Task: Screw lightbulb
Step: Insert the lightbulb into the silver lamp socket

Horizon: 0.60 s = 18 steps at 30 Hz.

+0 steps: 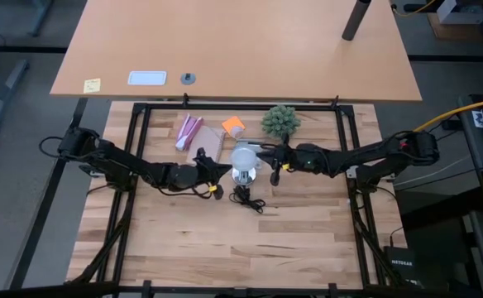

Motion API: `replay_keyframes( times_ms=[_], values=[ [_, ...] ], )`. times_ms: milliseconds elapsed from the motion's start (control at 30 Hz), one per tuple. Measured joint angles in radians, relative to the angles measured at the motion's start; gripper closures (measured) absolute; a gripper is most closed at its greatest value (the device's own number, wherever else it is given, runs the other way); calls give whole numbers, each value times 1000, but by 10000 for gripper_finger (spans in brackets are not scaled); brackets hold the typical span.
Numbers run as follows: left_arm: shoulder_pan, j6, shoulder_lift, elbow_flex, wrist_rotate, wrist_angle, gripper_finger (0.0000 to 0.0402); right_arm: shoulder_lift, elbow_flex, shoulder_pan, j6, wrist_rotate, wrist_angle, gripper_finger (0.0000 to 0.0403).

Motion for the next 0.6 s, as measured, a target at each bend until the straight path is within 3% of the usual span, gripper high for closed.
replay_keyframes(
  times_ms=[333,600],
  values=[
    [38,1,0,-2,-26,-9,402,0,-1,0,96,-67,10,387],
    [74,-8,2,-1,-15,-4,401,2,-1,3,127,-201,17,387]
  ],
)
